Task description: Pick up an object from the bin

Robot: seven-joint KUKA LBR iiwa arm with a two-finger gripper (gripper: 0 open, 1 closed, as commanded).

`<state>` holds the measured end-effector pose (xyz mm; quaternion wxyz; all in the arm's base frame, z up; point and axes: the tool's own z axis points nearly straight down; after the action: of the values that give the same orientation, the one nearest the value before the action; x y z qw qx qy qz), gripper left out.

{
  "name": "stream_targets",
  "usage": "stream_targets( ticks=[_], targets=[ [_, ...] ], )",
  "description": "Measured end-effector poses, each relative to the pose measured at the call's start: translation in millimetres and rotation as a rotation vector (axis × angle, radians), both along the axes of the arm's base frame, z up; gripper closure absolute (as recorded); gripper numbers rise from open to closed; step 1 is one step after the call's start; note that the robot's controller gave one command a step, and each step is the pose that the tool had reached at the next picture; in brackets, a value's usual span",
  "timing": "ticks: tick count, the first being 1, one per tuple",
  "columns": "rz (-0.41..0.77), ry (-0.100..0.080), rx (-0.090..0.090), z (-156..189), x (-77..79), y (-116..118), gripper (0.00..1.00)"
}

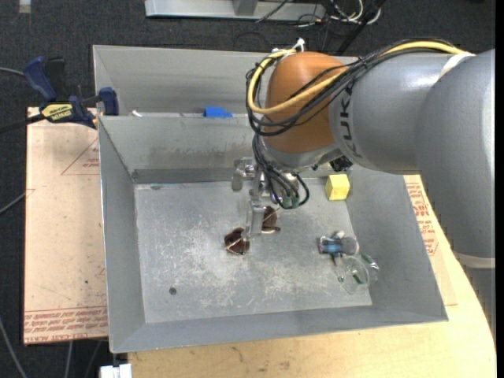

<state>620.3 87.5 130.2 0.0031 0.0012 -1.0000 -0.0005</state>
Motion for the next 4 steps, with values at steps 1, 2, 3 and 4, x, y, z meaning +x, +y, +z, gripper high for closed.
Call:
stream_targets(
  ticks=[1,2,3,4],
  targets=[
    [-0.001,-0.007,0.001,5,1.7,0,0.00],
    [0.084,-0.014,0.002,-8,-0.2,-11,0.00],
    [0.216,-0.009,-0.003,-48,-0.6,-7,0.00],
    [0.268,-0.007,0.004,-59,-11.8,-2,0.00]
  ],
)
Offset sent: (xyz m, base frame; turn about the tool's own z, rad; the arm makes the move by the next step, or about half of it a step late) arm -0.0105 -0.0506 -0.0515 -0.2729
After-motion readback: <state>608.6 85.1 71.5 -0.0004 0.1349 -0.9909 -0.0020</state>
